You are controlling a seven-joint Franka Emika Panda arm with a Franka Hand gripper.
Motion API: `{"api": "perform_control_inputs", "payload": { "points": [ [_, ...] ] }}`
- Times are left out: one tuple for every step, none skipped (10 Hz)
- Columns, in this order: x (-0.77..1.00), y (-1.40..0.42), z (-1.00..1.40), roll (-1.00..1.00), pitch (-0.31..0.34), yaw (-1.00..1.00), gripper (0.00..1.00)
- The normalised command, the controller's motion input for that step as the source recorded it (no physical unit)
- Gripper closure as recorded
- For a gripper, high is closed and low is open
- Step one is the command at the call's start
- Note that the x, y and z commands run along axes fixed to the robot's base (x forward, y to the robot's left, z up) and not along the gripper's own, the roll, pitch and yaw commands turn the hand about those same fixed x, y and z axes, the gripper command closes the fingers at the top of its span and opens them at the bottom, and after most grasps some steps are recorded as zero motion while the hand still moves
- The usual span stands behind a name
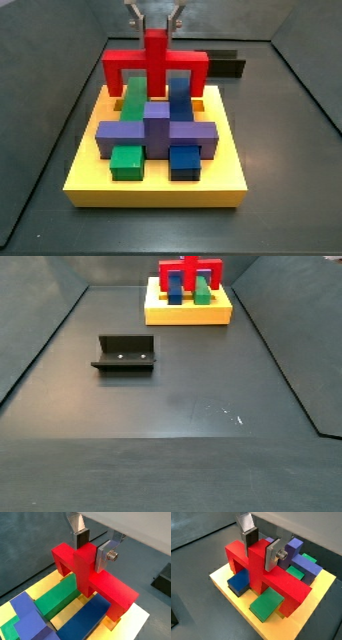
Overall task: Pick up the red object. Move up. Move to above the board. Insert the red object.
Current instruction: Insert the red object.
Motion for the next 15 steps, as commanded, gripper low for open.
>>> {"api": "perform_control_inputs", "payload": {
  "points": [
    [0.40,-0.08,-0.10,0.00,0.000,0.00,1.00],
    [0.18,-0.03,-0.18,0.05,0.000,0.00,1.00],
    [0.03,0.00,-0.20,0.07,0.000,0.00,1.00],
    [0.00,0.00,-0.21,0.08,0.000,0.00,1.00],
    [0.00,0.00,-0.20,0.07,0.000,0.00,1.00],
    [0.00,0.00,-0.28,0.11,0.000,0.00,1.00],
    [0.00,0.00,-0.26,0.06,0.000,0.00,1.00],
    [0.18,-0.05,-0.06,0.00,0.000,0.03,1.00],
    [0.11,-0.06,-0.04,0.00,0.000,0.01,1.00],
    [0.06,-0.06,0.00,-0.01,0.000,0.02,1.00],
    [0.00,-0.06,-0.04,0.00,-0.001,0.00,1.00],
    [-0.01,-0.04,-0.10,0.00,0.000,0.00,1.00],
    [-0.11,-0.08,-0.09,0.00,-0.016,0.00,1.00],
    [-0.10,0.00,-0.09,0.01,0.000,0.00,1.00],
    [-0.08,0.00,-0.10,0.03,0.000,0.00,1.00]
  ]
}}
